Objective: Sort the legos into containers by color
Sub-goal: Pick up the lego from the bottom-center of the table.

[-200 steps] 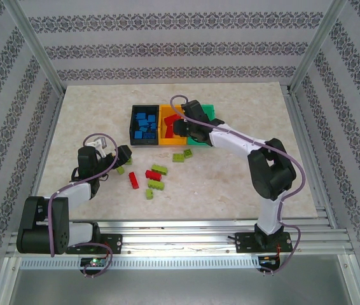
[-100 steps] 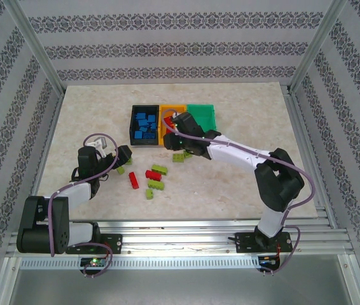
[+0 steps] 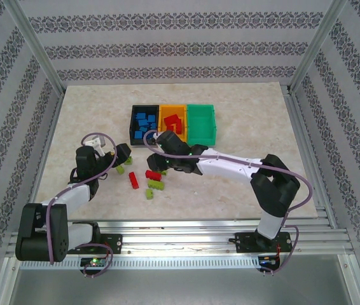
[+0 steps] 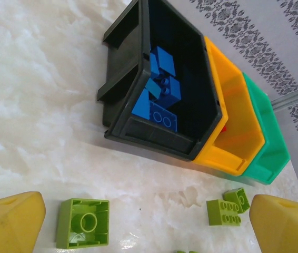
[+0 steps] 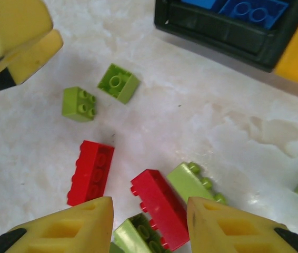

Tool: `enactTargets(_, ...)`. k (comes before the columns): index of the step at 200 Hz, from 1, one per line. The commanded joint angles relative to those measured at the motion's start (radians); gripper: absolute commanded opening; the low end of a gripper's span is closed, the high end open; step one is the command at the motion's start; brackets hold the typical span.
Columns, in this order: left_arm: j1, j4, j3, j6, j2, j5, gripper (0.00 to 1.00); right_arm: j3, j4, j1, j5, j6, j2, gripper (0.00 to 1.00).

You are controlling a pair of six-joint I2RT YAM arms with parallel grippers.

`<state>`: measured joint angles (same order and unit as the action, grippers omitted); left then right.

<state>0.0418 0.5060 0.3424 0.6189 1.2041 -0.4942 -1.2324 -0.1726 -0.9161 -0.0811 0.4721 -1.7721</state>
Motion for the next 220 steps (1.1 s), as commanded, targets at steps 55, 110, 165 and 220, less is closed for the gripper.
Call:
enactTargets(55,0.015,-0.023,-0.003,-0.01,-0.013,0.022,1.0,-0.034,0.062,-0.106,-0.062,0.061,-0.118,0.43)
enactTargets(110,0.017,-0.031,-0.006,-0.011,-0.006,0.051,1.0,-0.11,0.027,-0.158,-0.02,0.045,-0.198,0.44)
enactTargets(165,0.021,-0.037,-0.008,-0.01,-0.006,0.055,1.0,-0.227,-0.023,-0.176,0.006,0.036,-0.292,0.5)
enactTargets(220,0.024,-0.029,-0.012,-0.005,-0.011,0.052,1.0,-0.292,-0.096,-0.181,0.129,0.042,-0.367,0.51)
